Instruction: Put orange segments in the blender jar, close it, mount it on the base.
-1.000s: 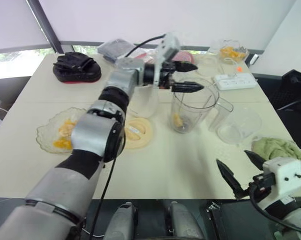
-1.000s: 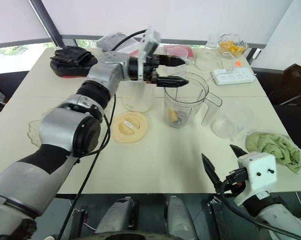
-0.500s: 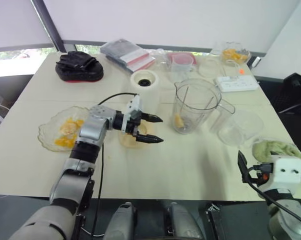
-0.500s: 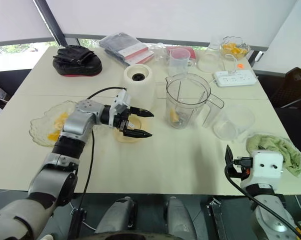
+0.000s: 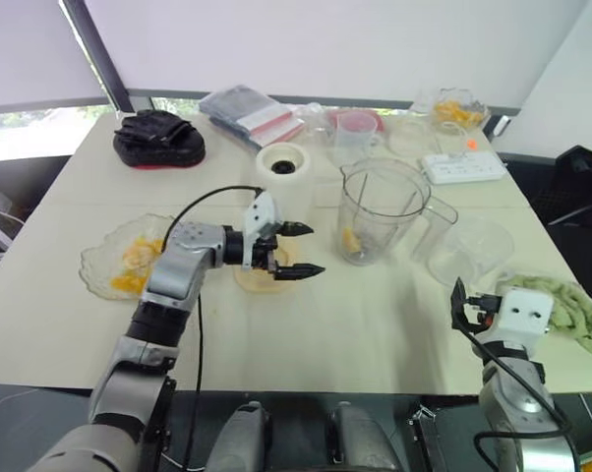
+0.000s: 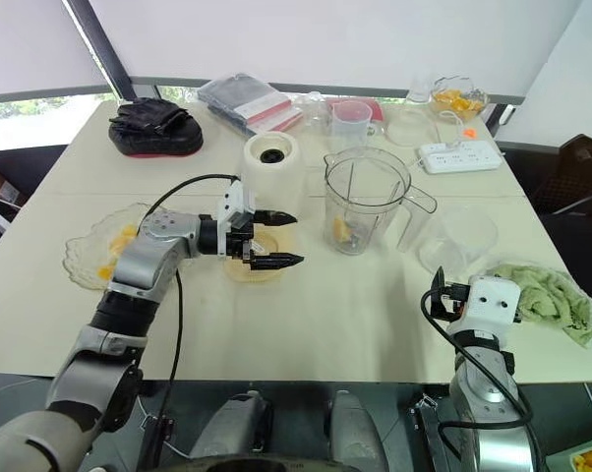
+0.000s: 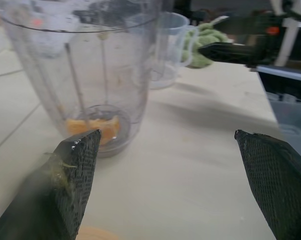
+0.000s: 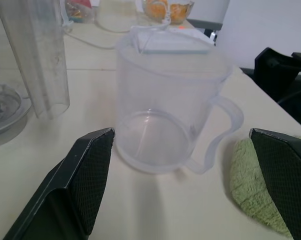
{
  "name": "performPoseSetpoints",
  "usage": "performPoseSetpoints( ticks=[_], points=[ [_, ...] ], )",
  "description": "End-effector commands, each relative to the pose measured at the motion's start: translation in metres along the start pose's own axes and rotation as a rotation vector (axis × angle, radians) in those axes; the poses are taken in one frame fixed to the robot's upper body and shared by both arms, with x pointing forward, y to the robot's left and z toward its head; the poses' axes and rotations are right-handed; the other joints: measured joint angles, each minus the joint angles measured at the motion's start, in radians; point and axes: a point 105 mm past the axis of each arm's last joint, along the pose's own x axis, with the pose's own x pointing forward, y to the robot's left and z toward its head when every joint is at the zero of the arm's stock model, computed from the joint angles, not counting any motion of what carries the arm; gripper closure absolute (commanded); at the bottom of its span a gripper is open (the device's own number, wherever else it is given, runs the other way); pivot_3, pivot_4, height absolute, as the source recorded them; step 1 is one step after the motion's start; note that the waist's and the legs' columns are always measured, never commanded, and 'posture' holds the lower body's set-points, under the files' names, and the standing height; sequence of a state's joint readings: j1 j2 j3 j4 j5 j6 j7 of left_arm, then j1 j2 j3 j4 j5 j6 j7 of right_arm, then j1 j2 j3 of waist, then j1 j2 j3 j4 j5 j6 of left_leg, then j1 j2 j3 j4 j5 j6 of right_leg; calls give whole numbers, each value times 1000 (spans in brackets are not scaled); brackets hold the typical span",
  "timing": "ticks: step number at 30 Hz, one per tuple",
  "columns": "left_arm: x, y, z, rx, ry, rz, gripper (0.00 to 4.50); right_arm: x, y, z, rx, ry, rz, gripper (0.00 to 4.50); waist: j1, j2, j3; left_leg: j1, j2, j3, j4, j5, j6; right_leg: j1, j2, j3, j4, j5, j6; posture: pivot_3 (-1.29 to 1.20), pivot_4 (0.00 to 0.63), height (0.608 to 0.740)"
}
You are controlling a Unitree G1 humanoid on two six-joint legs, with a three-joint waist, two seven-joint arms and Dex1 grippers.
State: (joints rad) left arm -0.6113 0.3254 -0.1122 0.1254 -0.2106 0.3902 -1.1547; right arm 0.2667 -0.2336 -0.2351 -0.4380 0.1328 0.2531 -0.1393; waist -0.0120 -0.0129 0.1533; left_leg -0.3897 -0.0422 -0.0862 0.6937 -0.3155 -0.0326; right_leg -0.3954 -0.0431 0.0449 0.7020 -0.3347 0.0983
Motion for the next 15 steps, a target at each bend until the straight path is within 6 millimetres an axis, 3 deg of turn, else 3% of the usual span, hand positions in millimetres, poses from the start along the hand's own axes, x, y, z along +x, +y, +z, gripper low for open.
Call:
performPoseSetpoints(
  ticks=[1, 10, 15],
  points=[
    [-10, 1, 12, 19, -48, 69, 56, 6, -14, 6, -11, -47, -67, 0, -3, 1, 0, 0, 0, 0, 0, 0, 0, 0, 0, 0, 0, 0, 0, 0, 150, 740],
    [-13, -4, 4, 15, -36, 122, 56, 20, -19, -6, -3, -32, -107, 0, -1, 2, -1, 1, 0, 1, -1, 0, 0, 0, 0, 1, 0, 0, 0, 0, 150, 740],
    [-16, -3, 3, 20, -26, 142, 56, 27, -32, -8, -3, -33, -190, 0, -3, 3, -1, 1, 0, 1, -1, 0, 0, 0, 0, 1, 0, 0, 0, 0, 150, 740]
  ],
)
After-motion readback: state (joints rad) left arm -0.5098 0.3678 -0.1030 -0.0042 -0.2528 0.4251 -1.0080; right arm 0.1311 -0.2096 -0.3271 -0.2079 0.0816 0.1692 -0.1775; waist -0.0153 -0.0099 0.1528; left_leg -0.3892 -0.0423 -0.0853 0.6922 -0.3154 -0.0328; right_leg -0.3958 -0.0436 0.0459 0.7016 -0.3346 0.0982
